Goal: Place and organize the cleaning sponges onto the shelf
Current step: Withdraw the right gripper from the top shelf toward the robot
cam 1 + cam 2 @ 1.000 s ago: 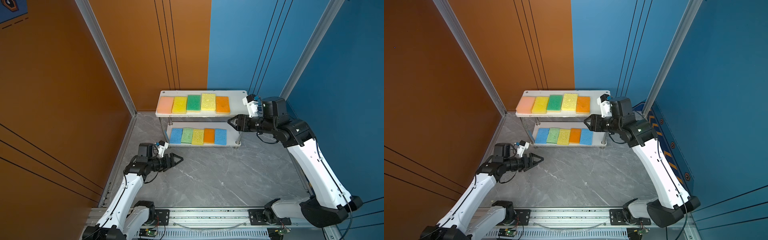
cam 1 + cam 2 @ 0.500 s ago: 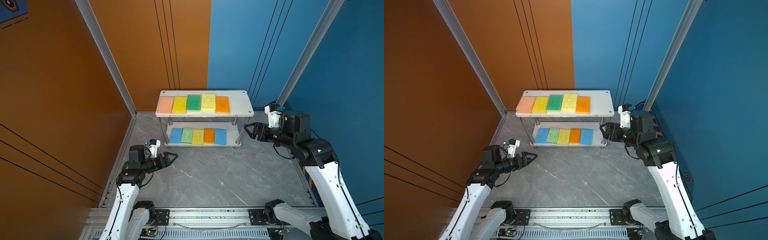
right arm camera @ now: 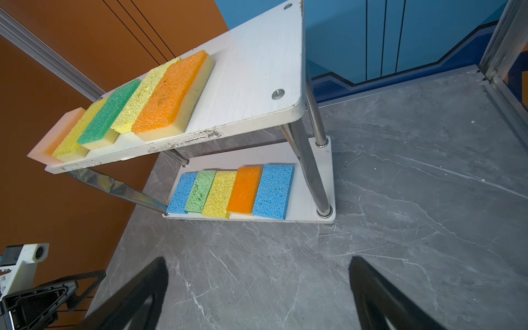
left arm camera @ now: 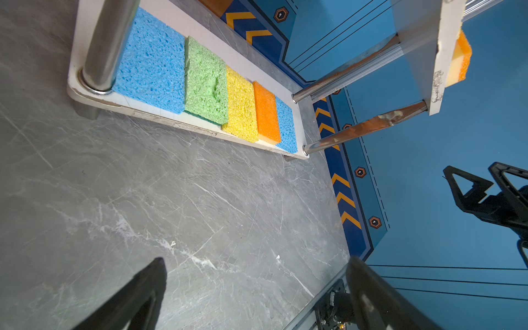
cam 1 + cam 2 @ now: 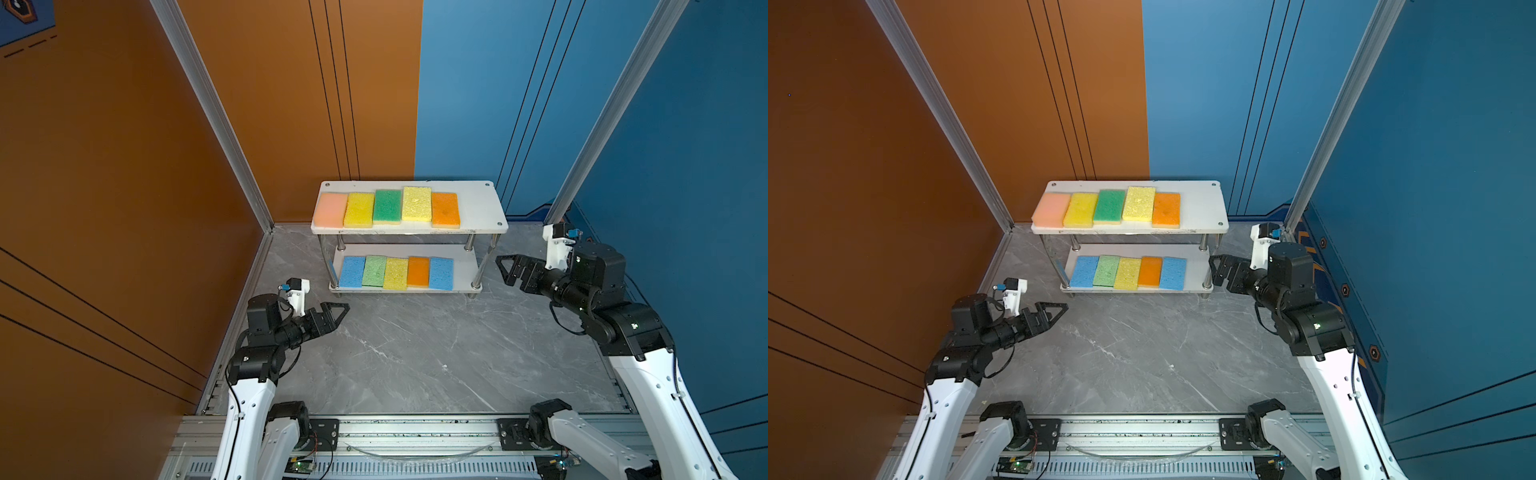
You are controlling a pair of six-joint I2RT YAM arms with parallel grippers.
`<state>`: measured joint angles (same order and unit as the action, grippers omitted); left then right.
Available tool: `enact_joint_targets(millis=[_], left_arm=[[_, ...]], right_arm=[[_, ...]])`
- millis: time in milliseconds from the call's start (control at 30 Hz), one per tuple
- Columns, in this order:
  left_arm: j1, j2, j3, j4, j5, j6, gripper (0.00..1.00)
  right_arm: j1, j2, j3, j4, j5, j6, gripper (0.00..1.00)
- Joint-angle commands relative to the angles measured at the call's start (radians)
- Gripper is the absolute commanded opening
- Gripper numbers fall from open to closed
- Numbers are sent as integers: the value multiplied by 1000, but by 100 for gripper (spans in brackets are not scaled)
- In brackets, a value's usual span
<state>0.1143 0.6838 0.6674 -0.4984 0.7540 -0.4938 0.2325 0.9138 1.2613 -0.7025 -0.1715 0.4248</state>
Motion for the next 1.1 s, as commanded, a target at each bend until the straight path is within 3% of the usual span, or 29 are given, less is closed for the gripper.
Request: enact_joint_targets(millis=[0, 467, 833, 1067], left_arm=[[17, -21, -6, -13, -22, 16, 98], [66, -76, 12, -46, -143, 28, 98], [66, -111, 10, -59, -297, 9, 98], [57, -154, -3, -50, -409, 63, 98]], right_arm=[[-15, -37, -63, 107, 39, -14, 100], [-27, -283, -454, 532, 111, -52, 100], [-26, -280, -493, 540, 107, -90, 100], [-27, -273, -510, 541, 107, -116, 100]])
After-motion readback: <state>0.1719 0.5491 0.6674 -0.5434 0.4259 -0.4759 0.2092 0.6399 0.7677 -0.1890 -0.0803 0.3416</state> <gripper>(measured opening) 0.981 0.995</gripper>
